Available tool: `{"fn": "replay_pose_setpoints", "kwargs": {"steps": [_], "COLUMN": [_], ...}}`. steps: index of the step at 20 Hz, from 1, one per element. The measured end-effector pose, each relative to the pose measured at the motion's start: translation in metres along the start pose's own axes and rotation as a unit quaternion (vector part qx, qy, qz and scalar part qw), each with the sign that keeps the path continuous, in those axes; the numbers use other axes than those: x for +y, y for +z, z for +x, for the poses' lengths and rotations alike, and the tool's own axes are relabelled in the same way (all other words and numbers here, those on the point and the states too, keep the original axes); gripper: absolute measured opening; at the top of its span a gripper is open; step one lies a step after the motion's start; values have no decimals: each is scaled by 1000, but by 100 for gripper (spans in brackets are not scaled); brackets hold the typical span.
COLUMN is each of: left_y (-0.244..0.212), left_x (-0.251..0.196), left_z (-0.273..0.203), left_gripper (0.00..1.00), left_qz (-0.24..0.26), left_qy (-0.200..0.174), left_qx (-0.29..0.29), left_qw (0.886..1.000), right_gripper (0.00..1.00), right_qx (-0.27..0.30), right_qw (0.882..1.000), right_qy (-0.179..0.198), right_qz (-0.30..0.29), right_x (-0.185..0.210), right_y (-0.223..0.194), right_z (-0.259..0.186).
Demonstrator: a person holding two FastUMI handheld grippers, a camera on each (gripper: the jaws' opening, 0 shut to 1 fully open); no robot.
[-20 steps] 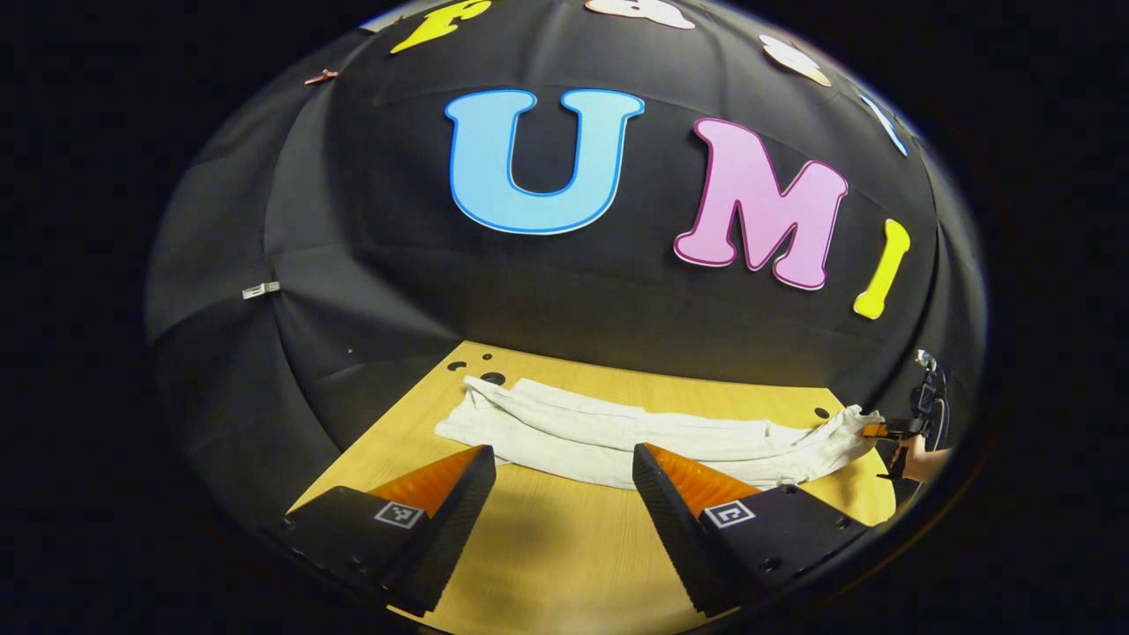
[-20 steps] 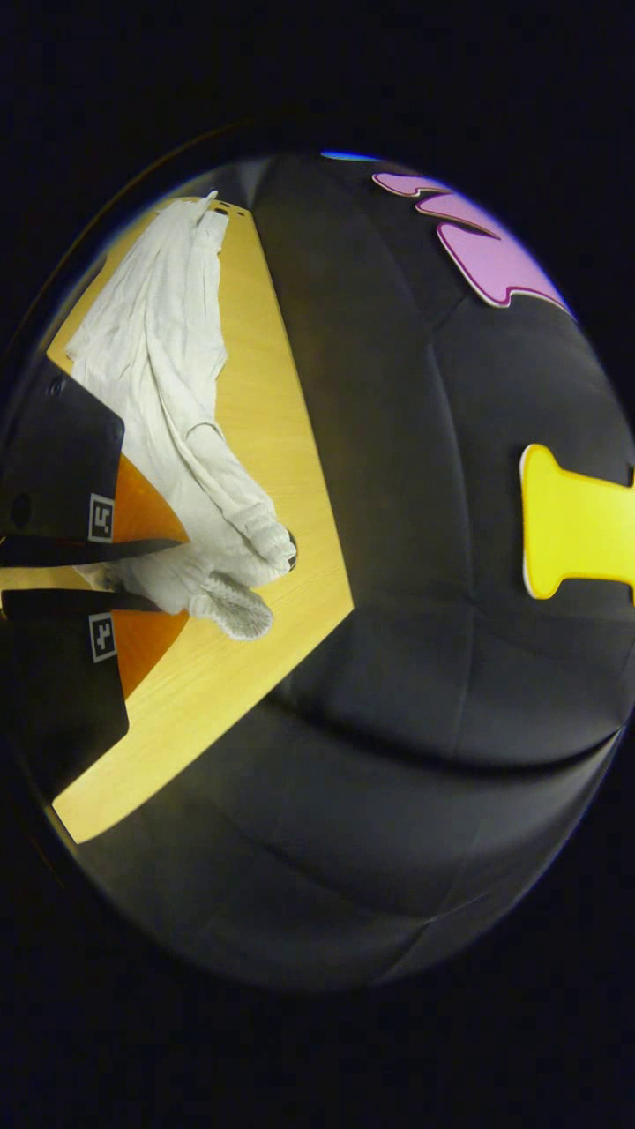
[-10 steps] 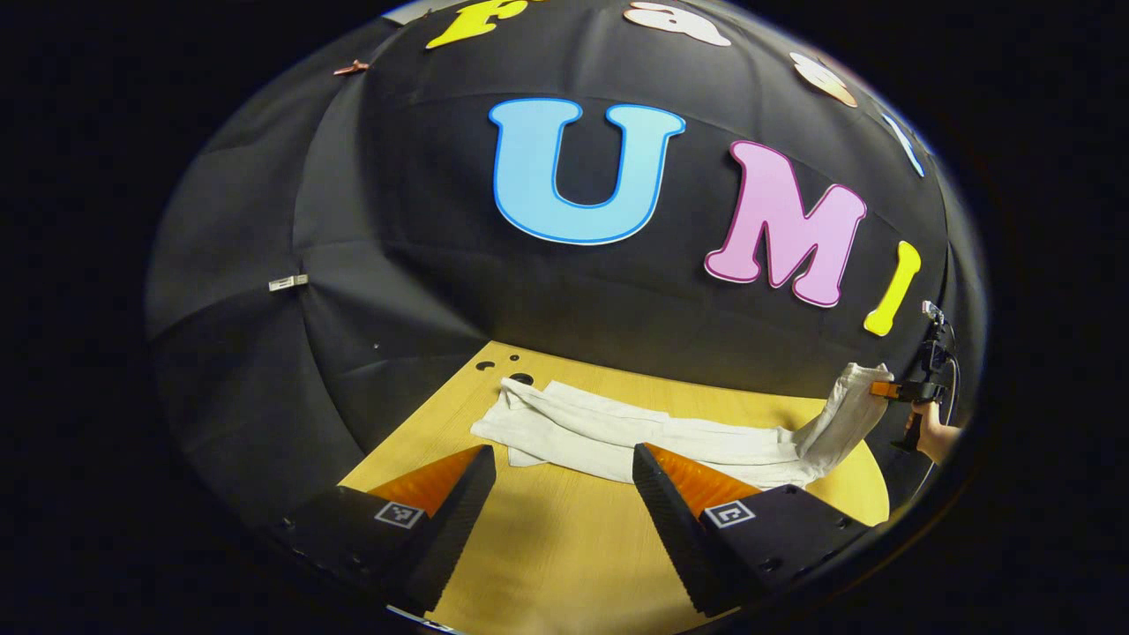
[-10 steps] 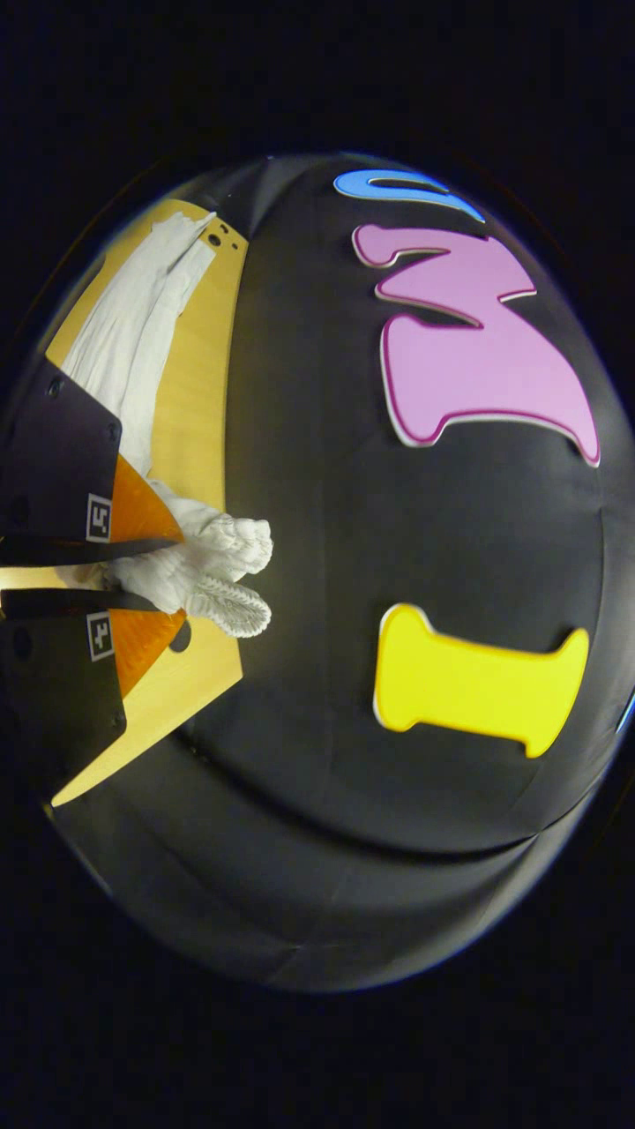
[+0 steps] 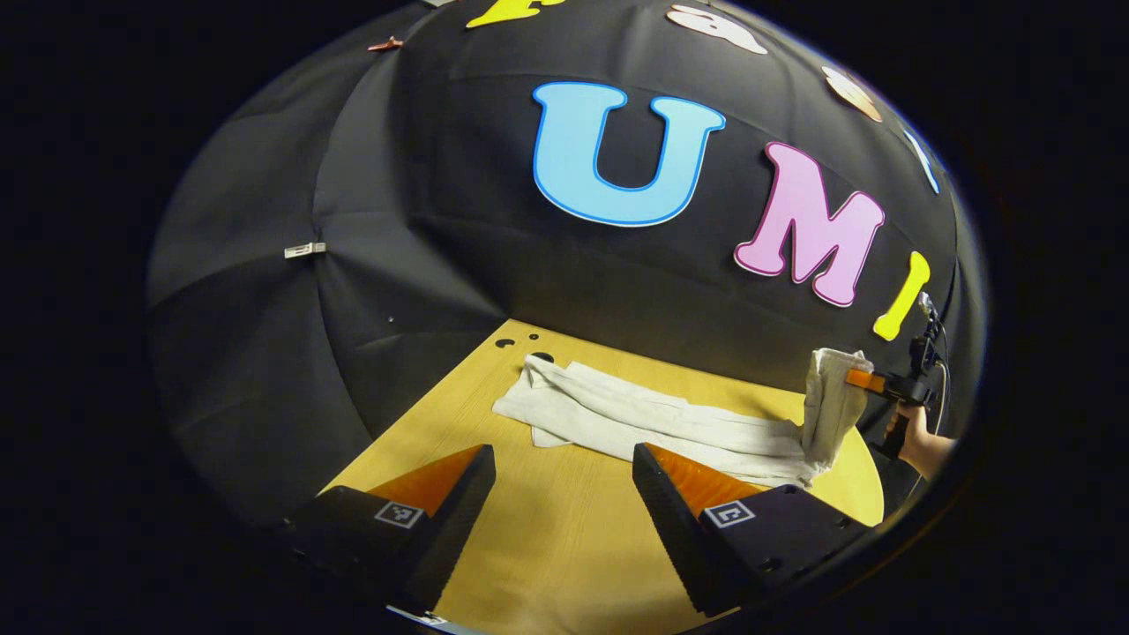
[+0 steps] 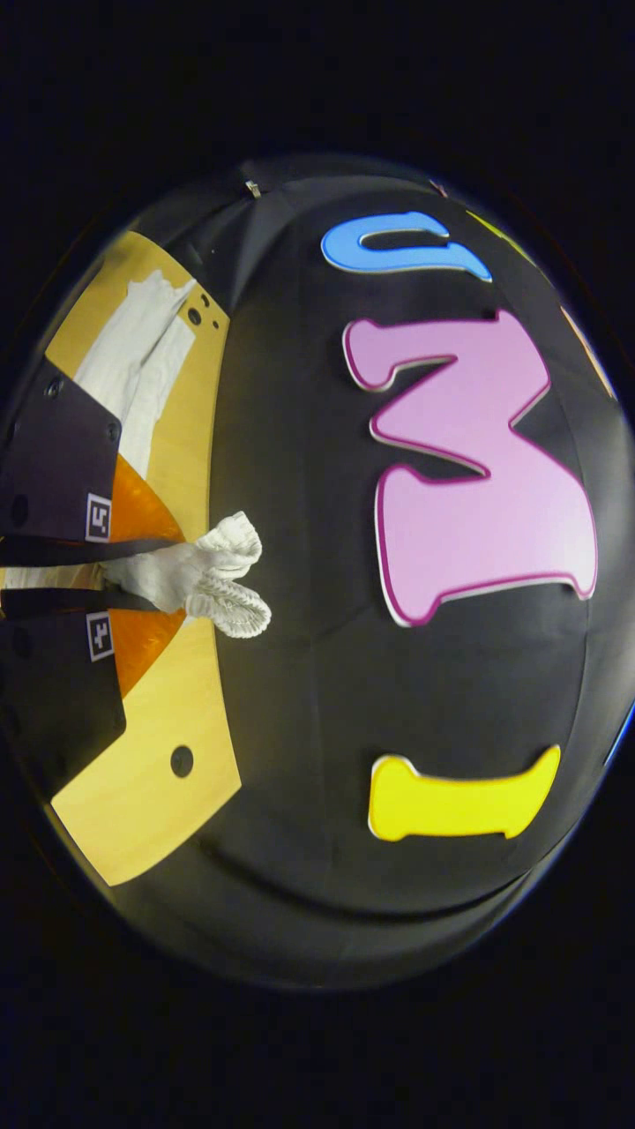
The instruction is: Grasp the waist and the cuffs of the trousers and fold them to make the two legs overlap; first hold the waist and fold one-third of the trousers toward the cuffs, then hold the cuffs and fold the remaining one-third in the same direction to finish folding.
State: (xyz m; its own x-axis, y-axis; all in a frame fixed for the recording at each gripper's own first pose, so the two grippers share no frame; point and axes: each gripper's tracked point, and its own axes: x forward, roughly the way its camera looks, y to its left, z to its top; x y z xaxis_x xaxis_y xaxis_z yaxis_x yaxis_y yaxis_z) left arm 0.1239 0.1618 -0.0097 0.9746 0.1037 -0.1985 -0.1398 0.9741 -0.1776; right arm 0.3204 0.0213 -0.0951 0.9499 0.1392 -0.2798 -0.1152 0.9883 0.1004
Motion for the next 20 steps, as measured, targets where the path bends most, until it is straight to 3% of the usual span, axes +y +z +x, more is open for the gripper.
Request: {"fn": "replay_pose_setpoints", "kwargs": {"steps": [6,10,11,12,13,15,16,17,19,20], "left_y": [-29,-52,-54,-55,-53,-50,-46,-41,-31,-26], "left_x": [9,9,8,7,5,3,2,2,1,2], "left_z": [7,33,39,44,49,58,61,65,77,84], "left_gripper": [99,96,96,96,92,96,92,96,96,96], "left_qz": [-22,-55,-66,-79,-88,-94,-92,-88,-80,-77], "left_qy": [-1,-11,-11,-14,-16,-17,-19,-20,-22,-20], "left_qx": [19,32,33,31,28,21,17,11,0,-3], "left_qw": [1000,998,997,996,996,995,995,996,997,997], "right_gripper": [16,25,33,26,36,46,46,44,68,86], "right_qx": [5,36,47,53,59,76,85,93,101,101], "right_qw": [998,996,995,994,993,991,990,988,987,987], "right_qy": [36,67,74,83,91,101,108,115,121,117], "right_qz": [-46,-52,-50,-50,-47,-42,-39,-35,-30,-32], "right_x": [62,105,113,122,130,144,151,156,157,152], "right_y": [-51,-101,-113,-123,-132,-148,-155,-160,-164,-163], "right_z": [9,13,12,11,12,6,1,-4,-19,-26]}}
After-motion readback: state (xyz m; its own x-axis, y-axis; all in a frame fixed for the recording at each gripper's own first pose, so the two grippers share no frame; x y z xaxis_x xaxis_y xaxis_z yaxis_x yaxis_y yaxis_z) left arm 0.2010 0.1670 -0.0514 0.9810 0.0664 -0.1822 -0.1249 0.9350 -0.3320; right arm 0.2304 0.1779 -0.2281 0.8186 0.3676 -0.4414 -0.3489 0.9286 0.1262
